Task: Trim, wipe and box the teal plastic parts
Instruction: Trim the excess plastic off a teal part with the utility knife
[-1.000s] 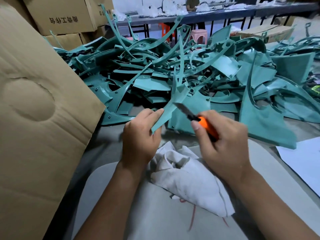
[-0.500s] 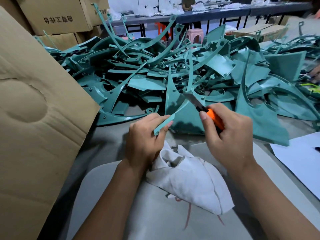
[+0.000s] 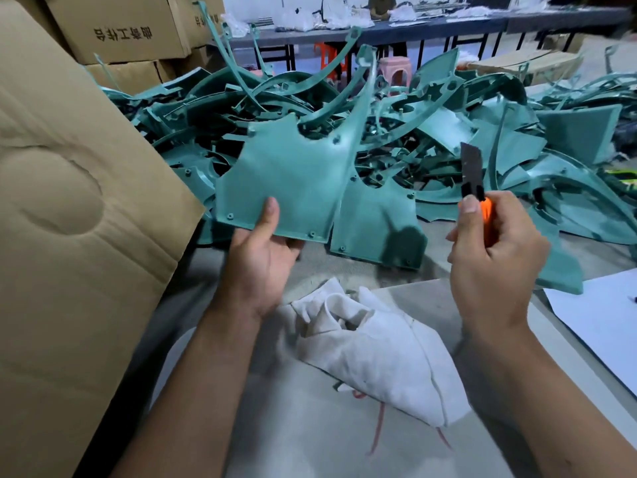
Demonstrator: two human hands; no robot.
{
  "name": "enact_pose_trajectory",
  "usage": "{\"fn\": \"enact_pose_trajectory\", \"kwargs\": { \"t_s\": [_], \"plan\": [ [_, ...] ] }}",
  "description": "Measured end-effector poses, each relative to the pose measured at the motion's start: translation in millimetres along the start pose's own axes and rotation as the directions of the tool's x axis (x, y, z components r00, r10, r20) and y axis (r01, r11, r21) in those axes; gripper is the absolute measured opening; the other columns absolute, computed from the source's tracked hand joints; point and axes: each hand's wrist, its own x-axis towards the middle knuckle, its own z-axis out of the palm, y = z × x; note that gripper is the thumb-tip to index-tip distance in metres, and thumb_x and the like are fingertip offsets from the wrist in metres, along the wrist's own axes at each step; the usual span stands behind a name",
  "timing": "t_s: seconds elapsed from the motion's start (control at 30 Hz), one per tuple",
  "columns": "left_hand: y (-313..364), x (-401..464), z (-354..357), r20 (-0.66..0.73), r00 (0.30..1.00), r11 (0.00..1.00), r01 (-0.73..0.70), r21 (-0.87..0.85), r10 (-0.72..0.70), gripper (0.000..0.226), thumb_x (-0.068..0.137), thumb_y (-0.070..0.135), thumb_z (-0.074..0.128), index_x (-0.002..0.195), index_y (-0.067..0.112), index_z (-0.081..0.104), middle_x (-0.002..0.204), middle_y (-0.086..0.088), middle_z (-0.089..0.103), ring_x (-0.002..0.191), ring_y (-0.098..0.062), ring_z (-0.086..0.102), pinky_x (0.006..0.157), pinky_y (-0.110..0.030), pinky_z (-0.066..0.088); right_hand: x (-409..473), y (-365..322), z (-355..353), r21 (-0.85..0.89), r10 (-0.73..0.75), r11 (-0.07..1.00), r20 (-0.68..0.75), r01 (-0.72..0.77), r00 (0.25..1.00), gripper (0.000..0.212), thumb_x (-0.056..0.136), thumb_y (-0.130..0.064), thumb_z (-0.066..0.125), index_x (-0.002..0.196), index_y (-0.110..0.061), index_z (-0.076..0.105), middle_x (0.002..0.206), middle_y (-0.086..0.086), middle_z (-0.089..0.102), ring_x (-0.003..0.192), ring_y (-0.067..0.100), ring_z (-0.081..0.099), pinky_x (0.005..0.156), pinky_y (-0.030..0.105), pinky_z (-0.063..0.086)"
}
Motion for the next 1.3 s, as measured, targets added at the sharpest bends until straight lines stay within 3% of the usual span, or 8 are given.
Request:
{"fn": "enact_pose_trajectory", "kwargs": {
  "t_s": [0.2, 0.33, 0.4, 0.53, 0.67, 0.83, 1.1, 1.3],
  "plan": [
    [8.3, -4.6, 2.4, -0.034, 0.968, 0.939, 0.234, -0.253, -0.251, 0.031, 0.093, 0.031, 0.060, 0.109, 0.005, 0.068, 0.085, -0.007, 0.072, 0.078, -0.018, 0.073, 0.079, -0.037, 0.061, 10.6, 7.0, -2.8, 0.287, 0.427, 0.841, 0.169, -0.459, 0.888, 0.029, 0.104, -0.039, 0.053, 0.084, -0.021, 0.064, 0.063, 0.000, 0.065, 0.050, 0.017, 0.056, 0.046, 0.030, 0.046],
    [5.9, -10.0, 9.8, -0.202, 0.891, 0.907, 0.420, 0.024, -0.408, 0.036, 0.097, 0.034, 0.056, 0.124, 0.011, 0.064, 0.092, -0.009, 0.072, 0.069, -0.017, 0.068, 0.056, -0.029, 0.061, 15.3, 15.2, -0.3, 0.305, 0.494, 0.707, 0.432, -0.638, 0.754, 0.018, 0.105, -0.021, 0.058, 0.091, -0.015, 0.067, 0.069, 0.002, 0.067, 0.054, 0.018, 0.058, 0.053, 0.030, 0.046],
    [4.5, -12.4, 11.7, -0.286, 0.884, 0.848, 0.446, 0.285, -0.369, 0.029, 0.106, 0.034, 0.050, 0.118, 0.014, 0.067, 0.092, -0.009, 0.076, 0.070, -0.020, 0.071, 0.056, -0.033, 0.062, 13.1, 13.7, 2.5, 0.292, 0.401, 0.730, 0.550, -0.618, 0.733, 0.014, 0.107, -0.016, 0.055, 0.098, -0.012, 0.066, 0.070, 0.003, 0.067, 0.054, 0.018, 0.057, 0.052, 0.028, 0.047],
    [1.2, -14.9, 12.6, -0.171, 0.955, 0.657, 0.291, 0.696, -0.243, 0.031, 0.109, 0.021, 0.048, 0.092, 0.012, 0.073, 0.071, 0.005, 0.076, 0.058, -0.004, 0.068, 0.053, -0.017, 0.054, 1.9, 4.8, 5.6, 0.229, 0.167, 0.865, 0.709, -0.448, 0.685, 0.019, 0.110, -0.027, 0.052, 0.101, -0.014, 0.063, 0.065, 0.009, 0.060, 0.045, 0.023, 0.052, 0.043, 0.028, 0.044],
    [-0.6, -16.3, 5.6, -0.115, 0.946, 0.589, 0.280, 0.758, -0.302, 0.031, 0.107, 0.024, 0.053, 0.097, 0.007, 0.076, 0.081, -0.002, 0.077, 0.065, -0.011, 0.067, 0.057, -0.020, 0.052, -7.3, -9.0, 3.8, 0.226, -0.014, 0.935, 0.796, -0.275, 0.606, 0.022, 0.108, -0.030, 0.055, 0.091, -0.018, 0.062, 0.060, 0.005, 0.055, 0.044, 0.022, 0.049, 0.041, 0.030, 0.041],
    [2.1, -18.2, 1.0, 0.004, 0.956, 0.663, 0.200, 0.721, -0.293, 0.030, 0.108, 0.016, 0.048, 0.095, 0.010, 0.075, 0.077, 0.002, 0.076, 0.062, -0.004, 0.066, 0.055, -0.015, 0.050, -3.3, -5.7, -2.9, 0.182, -0.095, 0.979, 0.811, -0.095, 0.577, 0.026, 0.109, -0.024, 0.055, 0.086, -0.013, 0.059, 0.059, 0.007, 0.058, 0.043, 0.030, 0.051, 0.040, 0.036, 0.043],
    [9.8, -17.4, -5.0, 0.103, 0.911, 0.619, 0.185, 0.764, -0.399, 0.035, 0.108, 0.016, 0.046, 0.106, -0.008, 0.070, 0.066, 0.003, 0.071, 0.052, -0.003, 0.060, 0.049, -0.014, 0.046, 5.9, 6.0, -1.5, -0.035, -0.127, 0.979, 0.671, 0.203, 0.730, 0.034, 0.105, -0.028, 0.059, 0.073, -0.031, 0.046, 0.061, -0.002, 0.053, 0.055, 0.018, 0.052, 0.054, 0.041, 0.043],
    [9.7, -17.9, -8.5, 0.138, 0.913, 0.619, 0.144, 0.772, -0.384, 0.040, 0.106, 0.016, 0.049, 0.078, 0.013, 0.078, 0.063, 0.004, 0.070, 0.049, -0.001, 0.059, 0.046, -0.013, 0.044, 6.8, 0.0, -5.9, 0.112, -0.168, 0.985, 0.813, 0.134, 0.557, 0.027, 0.106, -0.038, 0.052, 0.086, -0.021, 0.058, 0.067, 0.000, 0.064, 0.057, 0.023, 0.062, 0.058, 0.048, 0.052]
  ]
}}
